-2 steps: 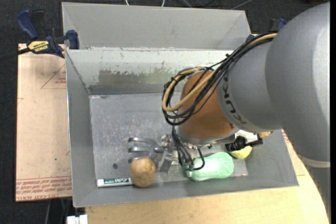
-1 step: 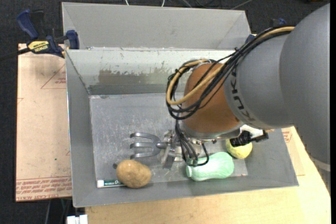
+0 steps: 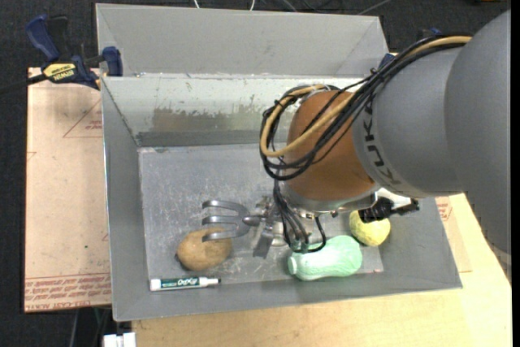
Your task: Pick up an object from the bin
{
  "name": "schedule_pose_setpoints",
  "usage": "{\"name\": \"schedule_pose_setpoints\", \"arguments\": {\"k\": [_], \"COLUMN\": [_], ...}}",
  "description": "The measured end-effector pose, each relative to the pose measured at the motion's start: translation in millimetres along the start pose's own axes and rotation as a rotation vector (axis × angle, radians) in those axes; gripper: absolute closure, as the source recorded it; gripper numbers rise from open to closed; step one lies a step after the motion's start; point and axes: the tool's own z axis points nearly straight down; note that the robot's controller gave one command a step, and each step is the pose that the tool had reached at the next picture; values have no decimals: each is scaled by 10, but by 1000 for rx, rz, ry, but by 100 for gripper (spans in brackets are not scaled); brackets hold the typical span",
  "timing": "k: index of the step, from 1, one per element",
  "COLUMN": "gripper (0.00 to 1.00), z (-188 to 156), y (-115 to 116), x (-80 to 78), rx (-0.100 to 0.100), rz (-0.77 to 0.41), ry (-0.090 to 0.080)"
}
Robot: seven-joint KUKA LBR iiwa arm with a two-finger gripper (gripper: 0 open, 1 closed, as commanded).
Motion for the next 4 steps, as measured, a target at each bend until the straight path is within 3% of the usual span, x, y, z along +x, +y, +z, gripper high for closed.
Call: {"name": "schedule_pose_setpoints", "arguments": {"k": [4], "gripper": [100], "z": [-808], "y": [11], "x": [0], "rx": [-1], "rz": [-6], "ry": [3]}}
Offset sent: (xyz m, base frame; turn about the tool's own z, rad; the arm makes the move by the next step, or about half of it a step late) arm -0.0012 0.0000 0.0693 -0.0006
